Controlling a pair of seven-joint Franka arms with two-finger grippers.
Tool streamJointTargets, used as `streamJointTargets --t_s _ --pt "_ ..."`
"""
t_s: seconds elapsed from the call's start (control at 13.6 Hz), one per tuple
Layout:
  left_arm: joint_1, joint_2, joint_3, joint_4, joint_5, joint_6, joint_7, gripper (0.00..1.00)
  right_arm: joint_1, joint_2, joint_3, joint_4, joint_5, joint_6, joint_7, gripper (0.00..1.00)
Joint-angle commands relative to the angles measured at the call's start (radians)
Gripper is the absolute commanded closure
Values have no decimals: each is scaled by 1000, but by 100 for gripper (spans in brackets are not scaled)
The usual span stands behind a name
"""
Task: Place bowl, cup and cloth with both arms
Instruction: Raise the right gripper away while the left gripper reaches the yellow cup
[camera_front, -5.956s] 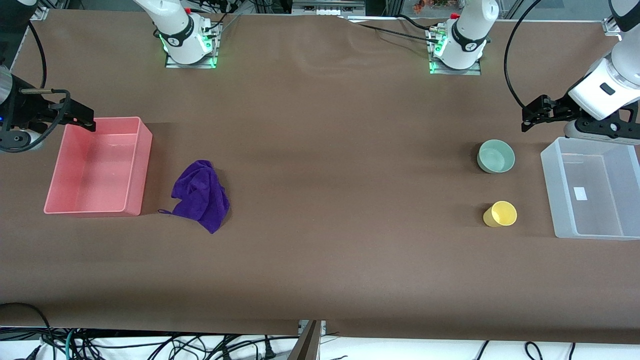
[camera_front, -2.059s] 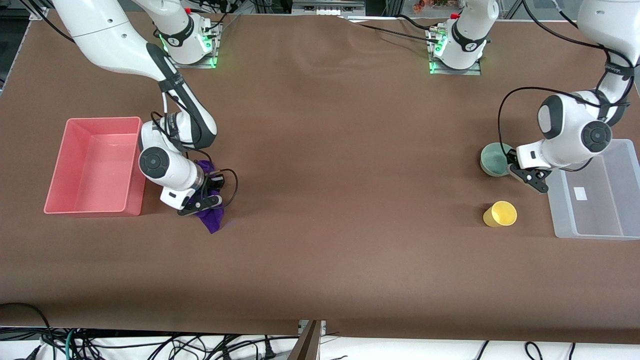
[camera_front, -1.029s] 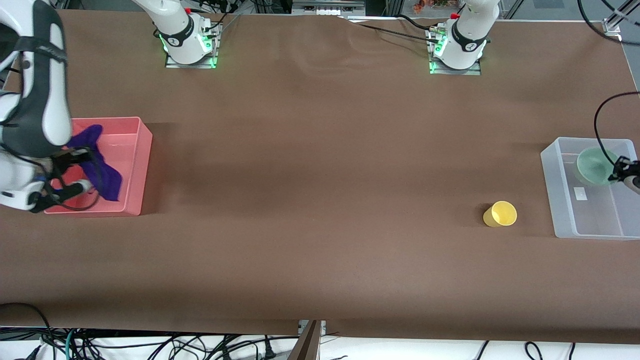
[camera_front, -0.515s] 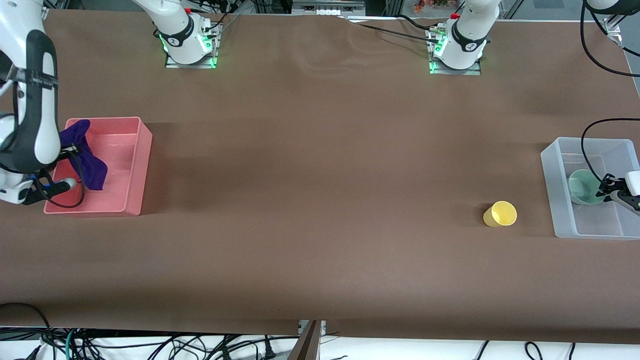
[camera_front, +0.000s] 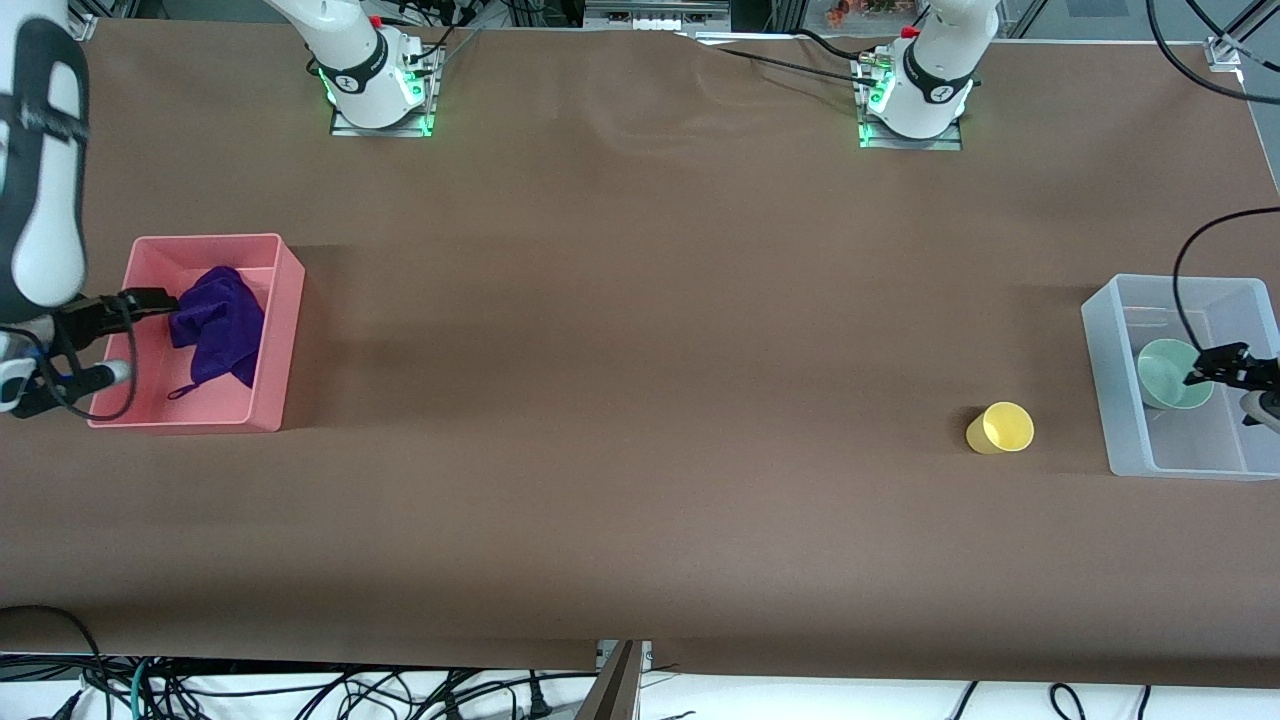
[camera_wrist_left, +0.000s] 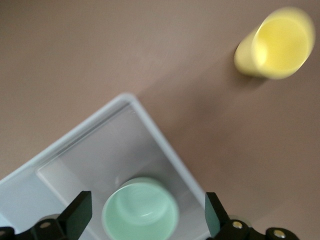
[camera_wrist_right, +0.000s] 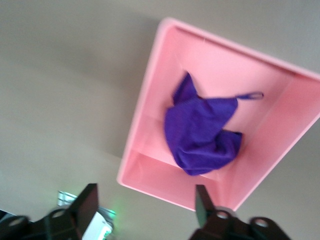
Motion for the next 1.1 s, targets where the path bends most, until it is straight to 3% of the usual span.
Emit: streamJointTargets --t_s 0.0,0.22,0.44,0.51,0.59,0.66,0.74,0.81,1.03 --pt "-49 3 -40 -22 -18 -7 -213 0 -5 -77 71 54 27 -77 150 0" --pt "-82 98 -44 -45 -170 13 -280 0 -5 -187 135 58 -27 -100 185 0" --pt "-104 143 -44 -79 -173 124 -274 4 -5 -261 136 54 -42 5 185 0" --pt "-107 144 -44 -94 -170 163 -275 20 -6 -284 135 54 -56 7 185 0" --pt "-107 147 -44 -99 -170 175 -278 45 -6 -306 136 29 -94 21 183 0" --pt "-107 153 -44 -101 -170 176 -286 63 -6 -309 139 15 -107 20 185 0" --pt "-105 161 -44 -101 -170 176 -288 91 -6 -316 173 10 -128 7 201 0" --pt "-102 164 -44 -101 -170 176 -285 100 -8 -320 219 1 -148 4 277 0" --pt "-105 163 -44 -99 -170 174 -285 100 -8 -323 233 -5 -134 -11 404 0"
